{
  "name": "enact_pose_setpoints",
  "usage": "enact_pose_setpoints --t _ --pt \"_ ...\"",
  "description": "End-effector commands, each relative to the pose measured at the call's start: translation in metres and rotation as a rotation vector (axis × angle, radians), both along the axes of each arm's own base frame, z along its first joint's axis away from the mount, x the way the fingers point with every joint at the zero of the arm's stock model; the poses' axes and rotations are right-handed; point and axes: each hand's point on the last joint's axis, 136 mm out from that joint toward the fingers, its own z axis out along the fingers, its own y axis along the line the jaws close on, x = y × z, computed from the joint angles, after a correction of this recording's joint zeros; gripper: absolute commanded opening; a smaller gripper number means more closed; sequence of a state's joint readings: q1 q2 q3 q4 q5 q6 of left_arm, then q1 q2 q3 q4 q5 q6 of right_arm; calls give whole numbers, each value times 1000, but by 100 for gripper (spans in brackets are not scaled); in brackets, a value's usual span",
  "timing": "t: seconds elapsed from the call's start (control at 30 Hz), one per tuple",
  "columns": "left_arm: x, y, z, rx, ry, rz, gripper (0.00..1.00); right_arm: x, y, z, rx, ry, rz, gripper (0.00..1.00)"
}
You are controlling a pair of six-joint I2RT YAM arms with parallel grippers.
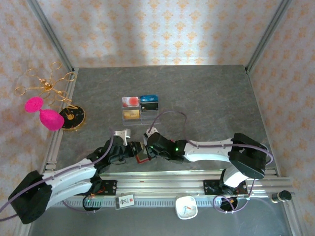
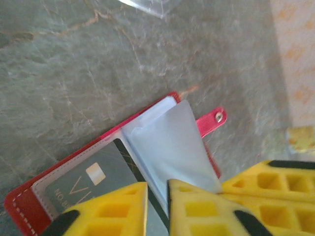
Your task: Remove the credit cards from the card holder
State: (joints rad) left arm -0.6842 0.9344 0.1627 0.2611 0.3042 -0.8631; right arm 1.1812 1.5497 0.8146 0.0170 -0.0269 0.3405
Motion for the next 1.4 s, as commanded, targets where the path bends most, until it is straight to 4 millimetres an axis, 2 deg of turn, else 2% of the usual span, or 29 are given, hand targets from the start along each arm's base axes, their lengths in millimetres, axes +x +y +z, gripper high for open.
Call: enact_pose_setpoints --t 0.0,0.03,0.1,0.13,0.2,0.3,0.4,0.57,0.63,0.7,0.77,0.87,0.93,1.0,1.07,1.23,1.37 --pt "9 -17 13 -30 -43 -31 16 2 2 11 71 6 -24 0" --pt "9 -20 11 -27 -36 -43 16 2 2 11 79 8 -26 2" --pt "7 -28 7 -23 -16 -72 16 5 -3 18 95 -5 -61 24" --pt "7 -31 5 -21 -7 -81 16 7 -7 23 105 -19 -78 32" --pt "5 -40 1 -15 13 -110 16 14 -21 35 115 -60 -141 40" --pt "6 -55 0 -2 19 -149 16 20 -44 44 122 -93 -209 41" --pt "11 -71 -1 17 25 -184 17 23 -63 44 120 -94 -261 39" --pt "18 -82 -25 95 86 -210 14 23 -82 41 129 -85 -306 33" --pt "18 -84 -19 70 73 -207 14 21 -83 41 140 -75 -299 33" --pt "21 -80 -3 43 32 -177 18 21 -83 40 137 -71 -291 33" --pt "24 -68 18 37 -24 -130 25 23 -80 43 146 -69 -272 33" --pt "20 -39 32 62 -59 -43 27 23 -68 47 168 -48 -207 33" --pt "14 -18 26 92 -42 0 27 21 -54 47 175 -29 -144 33" --pt "5 3 11 122 -2 37 26 16 -37 47 180 4 -64 32" --pt "-4 16 -2 110 31 59 26 10 -17 44 188 49 15 32" --pt "-11 25 -18 83 52 82 24 -5 18 26 203 197 142 29" --pt "-7 25 -24 96 55 82 22 -6 27 -1 174 292 148 24"
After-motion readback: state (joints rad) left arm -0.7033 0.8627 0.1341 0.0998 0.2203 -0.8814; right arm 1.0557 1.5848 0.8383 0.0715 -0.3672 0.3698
